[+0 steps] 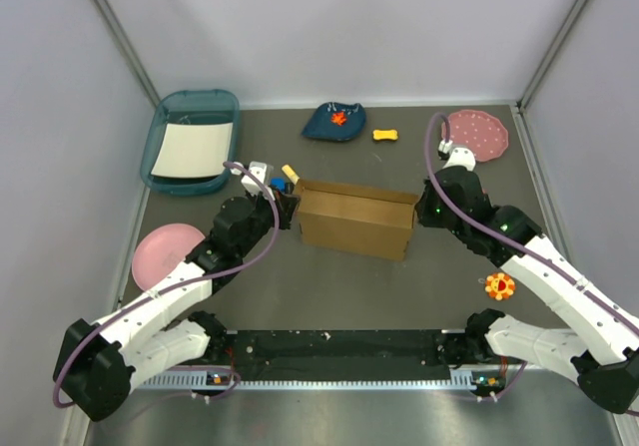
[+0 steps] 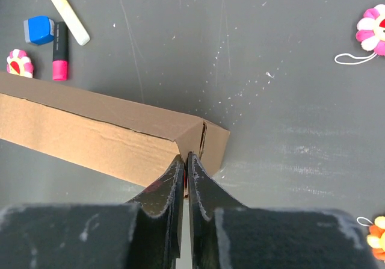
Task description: Fold the paper box
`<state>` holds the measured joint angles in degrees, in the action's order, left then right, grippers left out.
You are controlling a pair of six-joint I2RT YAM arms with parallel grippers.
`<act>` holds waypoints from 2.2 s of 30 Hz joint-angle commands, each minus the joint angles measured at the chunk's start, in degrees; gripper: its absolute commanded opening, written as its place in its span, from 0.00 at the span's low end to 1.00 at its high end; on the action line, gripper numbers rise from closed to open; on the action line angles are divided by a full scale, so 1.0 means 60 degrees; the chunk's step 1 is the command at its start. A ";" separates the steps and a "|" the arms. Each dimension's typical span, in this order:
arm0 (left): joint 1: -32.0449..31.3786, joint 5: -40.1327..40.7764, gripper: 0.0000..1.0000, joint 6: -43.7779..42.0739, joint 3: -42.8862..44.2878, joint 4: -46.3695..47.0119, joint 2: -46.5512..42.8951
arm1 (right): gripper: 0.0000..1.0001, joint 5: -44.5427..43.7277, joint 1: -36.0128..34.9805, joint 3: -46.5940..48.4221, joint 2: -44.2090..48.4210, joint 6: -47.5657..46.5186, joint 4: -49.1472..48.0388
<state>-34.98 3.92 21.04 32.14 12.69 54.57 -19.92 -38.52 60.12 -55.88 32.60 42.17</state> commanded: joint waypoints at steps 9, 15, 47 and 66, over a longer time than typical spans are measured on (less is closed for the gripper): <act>-0.0205 -0.0127 0.00 0.0141 -0.0171 -0.0913 -0.0042 | 0.00 0.0156 -0.0142 -0.0205 0.0011 0.0352 -0.0071; -0.0278 -0.0039 0.00 0.0097 -0.0230 -0.0913 -0.0042 | 0.00 0.0332 -0.0142 0.0014 -0.0047 0.0455 -0.0130; -0.0307 0.0283 0.00 -0.0356 0.0107 -0.1279 -0.0583 | 0.00 0.0186 -0.0142 -0.1290 0.0319 0.0411 -0.0159; -0.0293 -0.0112 0.02 -0.0431 0.0678 -0.1192 -0.0686 | 0.00 0.0347 -0.0142 -0.1025 0.0099 0.0426 -0.0144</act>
<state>-36.64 4.82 17.52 33.78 4.25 50.28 -19.42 -38.52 53.39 -53.76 34.65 36.91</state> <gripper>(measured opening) 0.026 0.007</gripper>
